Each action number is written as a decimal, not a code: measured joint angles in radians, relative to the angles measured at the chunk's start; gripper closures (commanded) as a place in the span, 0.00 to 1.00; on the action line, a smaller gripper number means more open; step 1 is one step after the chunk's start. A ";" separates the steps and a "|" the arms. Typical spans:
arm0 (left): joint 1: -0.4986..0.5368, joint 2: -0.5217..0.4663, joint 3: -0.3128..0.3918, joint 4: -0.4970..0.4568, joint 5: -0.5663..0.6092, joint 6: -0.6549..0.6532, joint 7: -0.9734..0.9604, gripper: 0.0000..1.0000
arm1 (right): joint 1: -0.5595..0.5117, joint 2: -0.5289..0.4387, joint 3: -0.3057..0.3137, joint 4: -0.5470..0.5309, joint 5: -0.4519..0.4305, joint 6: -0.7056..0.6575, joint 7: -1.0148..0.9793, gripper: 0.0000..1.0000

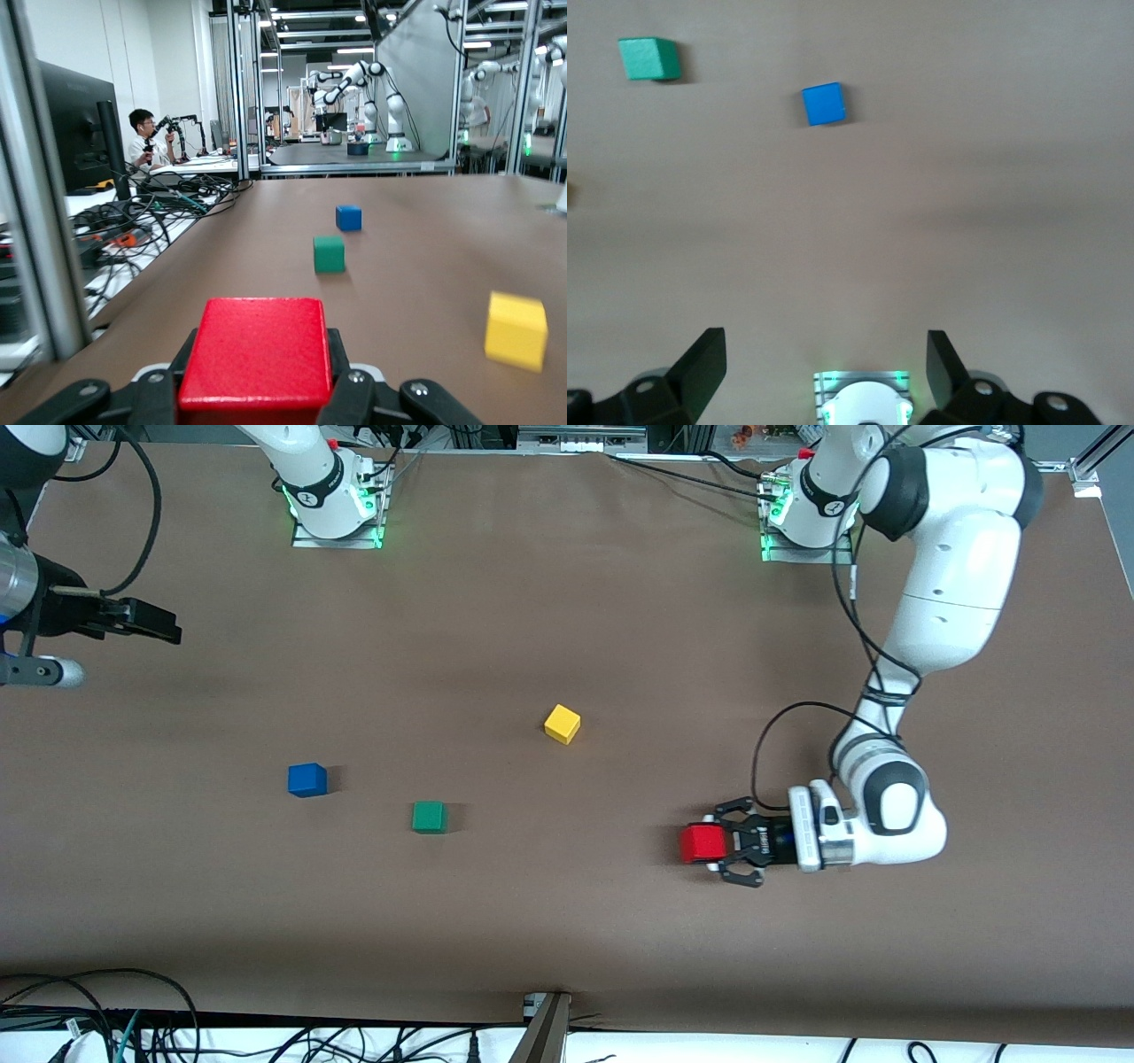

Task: Pass red block to right arm, stack on blue
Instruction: 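Carry the red cube with the left gripper while the right gripper approaches, then grasp the red cube with the right gripper beside the left gripper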

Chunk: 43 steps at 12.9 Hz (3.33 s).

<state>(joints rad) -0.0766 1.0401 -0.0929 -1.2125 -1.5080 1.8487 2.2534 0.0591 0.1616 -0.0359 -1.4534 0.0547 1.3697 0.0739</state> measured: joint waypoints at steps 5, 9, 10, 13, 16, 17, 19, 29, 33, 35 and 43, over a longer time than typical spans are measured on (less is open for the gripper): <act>-0.160 -0.025 -0.076 0.028 -0.220 0.243 -0.063 1.00 | -0.008 0.168 -0.009 -0.005 0.424 0.085 0.001 0.00; -0.255 -0.065 -0.143 0.071 -0.224 0.505 -0.171 1.00 | -0.034 0.305 -0.013 -0.005 0.726 0.160 -0.096 0.00; -0.281 -0.067 -0.144 0.089 -0.224 0.531 -0.209 1.00 | -0.034 0.334 -0.013 -0.005 0.797 0.166 -0.132 0.00; -0.334 -0.071 -0.146 0.131 -0.225 0.550 -0.289 1.00 | -0.032 0.414 -0.008 0.000 1.026 0.180 -0.234 0.00; -0.361 -0.073 -0.156 0.168 -0.226 0.570 -0.331 1.00 | -0.027 0.491 -0.003 0.092 1.106 0.208 -0.285 0.00; -0.371 -0.074 -0.166 0.179 -0.226 0.598 -0.347 1.00 | -0.016 0.517 -0.001 0.147 1.110 0.220 -0.285 0.00; -0.398 -0.074 -0.173 0.197 -0.226 0.645 -0.364 1.00 | 0.012 0.544 0.008 0.206 1.117 0.270 -0.286 0.00; -0.481 -0.074 -0.174 0.255 -0.226 0.748 -0.407 1.00 | 0.101 0.555 0.055 0.264 1.121 0.466 -0.295 0.00; -0.486 -0.074 -0.174 0.257 -0.226 0.755 -0.424 1.00 | 0.128 0.555 0.056 0.268 1.121 0.455 -0.295 0.00; -0.486 -0.074 -0.174 0.257 -0.226 0.756 -0.428 1.00 | 0.124 0.555 0.053 0.268 1.121 0.404 -0.295 0.00; -0.488 -0.074 -0.174 0.257 -0.226 0.756 -0.434 1.00 | 0.108 0.555 0.045 0.268 1.113 0.329 -0.296 0.84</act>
<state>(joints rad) -0.5646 0.9661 -0.2669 -0.9555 -1.7339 2.6051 1.8195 0.1671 0.7163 0.0095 -1.1854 1.1681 1.6987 -0.2216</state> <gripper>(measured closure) 0.441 0.194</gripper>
